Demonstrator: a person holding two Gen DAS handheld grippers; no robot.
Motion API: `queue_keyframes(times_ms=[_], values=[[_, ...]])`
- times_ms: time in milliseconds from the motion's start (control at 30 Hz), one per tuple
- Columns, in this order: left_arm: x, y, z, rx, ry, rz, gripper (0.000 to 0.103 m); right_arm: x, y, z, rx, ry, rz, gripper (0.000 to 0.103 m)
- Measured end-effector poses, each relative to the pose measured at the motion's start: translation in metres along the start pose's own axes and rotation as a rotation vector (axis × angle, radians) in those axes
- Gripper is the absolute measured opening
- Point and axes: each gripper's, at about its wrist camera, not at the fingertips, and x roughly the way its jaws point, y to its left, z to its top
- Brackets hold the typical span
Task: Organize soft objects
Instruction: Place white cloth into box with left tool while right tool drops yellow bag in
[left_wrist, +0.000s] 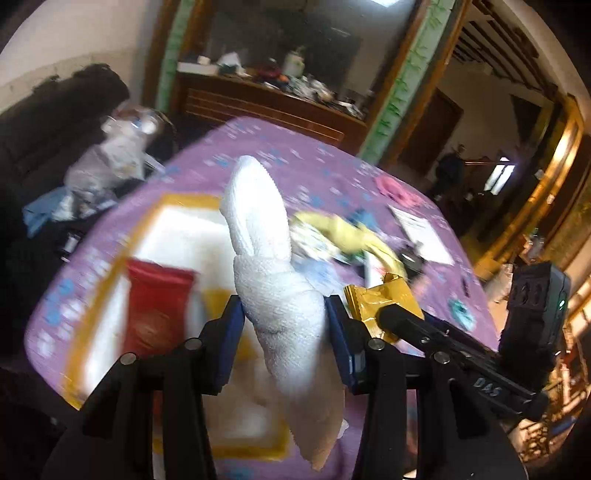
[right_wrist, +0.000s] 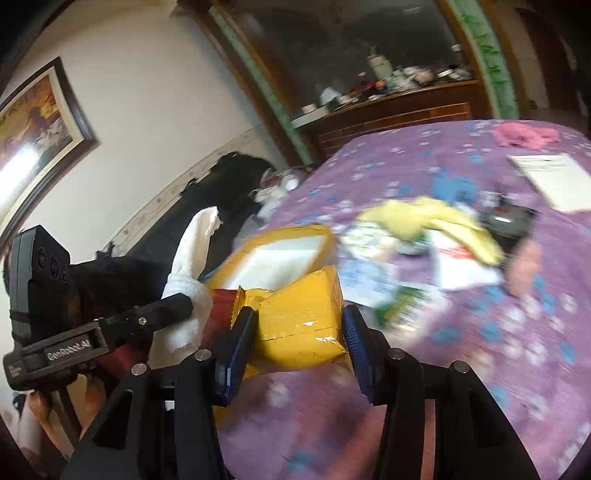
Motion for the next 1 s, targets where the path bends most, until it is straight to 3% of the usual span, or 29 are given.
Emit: queue_keyframes(times_ms=[100, 300, 567, 633, 733, 833, 1000], values=[[0.007, 0.022, 0.012, 0.023, 0.001, 0.050, 0.043, 0.030, 0.018, 0.018, -0.022, 0.032, 0.039, 0.048], [0.054, 0.075, 0.035, 0.003, 0.075, 0.091, 0.043, 0.097, 0.043, 0.048, -0.074, 0.089, -0.003, 0.048], [0.109, 0.105, 0.035, -0.018, 0.217, 0.061, 0.045, 0.187, 0.049, 0.065, -0.101, 0.211, -0.153, 0.052], [0.109, 0.105, 0.035, -0.027, 0.232, 0.030, 0.049, 0.203, 0.051, 0.066, -0.122, 0.234, -0.146, 0.053], [0.104, 0.102, 0.034, 0.000, 0.228, -0.001, 0.065, 0.196, 0.062, 0.066, -0.163, 0.179, -0.145, 0.077], [0.095, 0.106, 0.035, -0.029, 0.215, 0.004, 0.068, 0.176, 0.074, 0.069, -0.230, 0.051, -0.214, 0.095], [0.063, 0.086, 0.023, -0.029, 0.137, -0.005, 0.068, 0.141, 0.073, 0.068, -0.140, -0.018, -0.126, 0.095]])
